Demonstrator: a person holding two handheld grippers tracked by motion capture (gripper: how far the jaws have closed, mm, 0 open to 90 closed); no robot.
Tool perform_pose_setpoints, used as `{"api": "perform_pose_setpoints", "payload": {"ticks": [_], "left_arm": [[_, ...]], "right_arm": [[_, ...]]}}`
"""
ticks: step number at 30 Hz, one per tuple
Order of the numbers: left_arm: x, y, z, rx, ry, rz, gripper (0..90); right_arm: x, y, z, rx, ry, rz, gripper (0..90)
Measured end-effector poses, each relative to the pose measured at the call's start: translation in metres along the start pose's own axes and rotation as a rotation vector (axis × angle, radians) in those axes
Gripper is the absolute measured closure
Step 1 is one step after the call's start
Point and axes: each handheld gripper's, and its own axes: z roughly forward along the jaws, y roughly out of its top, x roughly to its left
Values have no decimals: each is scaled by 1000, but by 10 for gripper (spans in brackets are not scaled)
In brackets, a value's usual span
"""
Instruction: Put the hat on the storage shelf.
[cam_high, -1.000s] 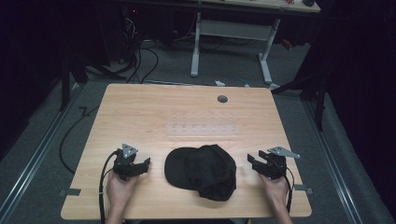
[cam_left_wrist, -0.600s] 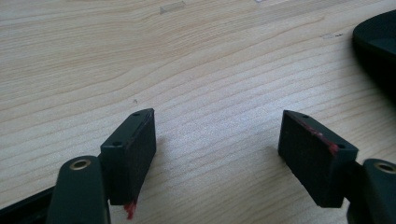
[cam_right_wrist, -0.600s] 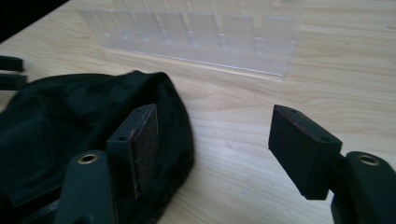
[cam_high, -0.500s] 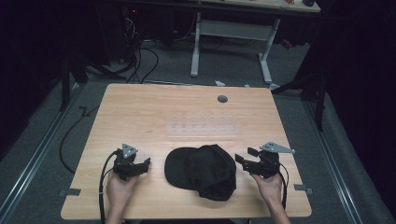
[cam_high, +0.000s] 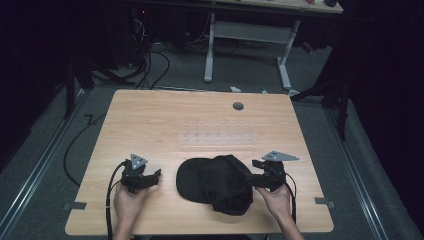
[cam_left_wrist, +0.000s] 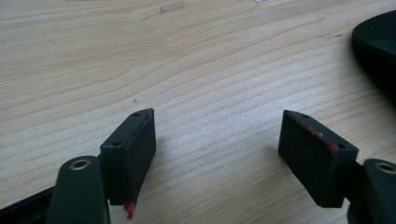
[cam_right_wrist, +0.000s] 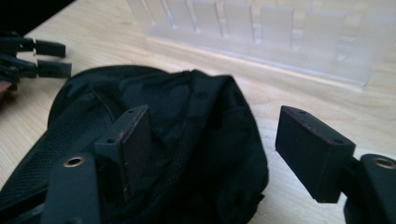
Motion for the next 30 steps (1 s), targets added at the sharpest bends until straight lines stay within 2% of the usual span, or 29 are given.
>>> {"api": "perform_pose_setpoints", "payload": {"ticks": [3,4,8,11,16,19,21,22,25,28,30], "left_arm": [[0,0,0,0,0,0,281],[0,0,0,0,0,0,281],[0,0,0,0,0,0,281],[0,0,0,0,0,0,281],[0,0,0,-1,0,-2,281],[0,0,0,-1,1,1,281],[0,0,0,-1,2,1,281],[0,0,0,1,2,1,282],[0,0,0,1,2,2,282],[0,0,0,1,2,2,281],[0,0,0,0,2,2,281]], "right_arm": [[1,-1,4,21,-4,-2,251],[1,-3,9,51,-12,3,240],[-1,-6,18,86,-28,13,234],[-3,-9,26,119,-62,18,231],[-6,-15,40,167,-82,27,235],[-9,-19,46,180,-65,52,296],[-10,-20,47,175,-60,51,324],[-9,-21,47,166,-67,39,404],[-8,-23,46,158,-58,35,522],[-10,-24,47,151,-7,44,648],[-11,-24,47,151,9,50,691]]}}
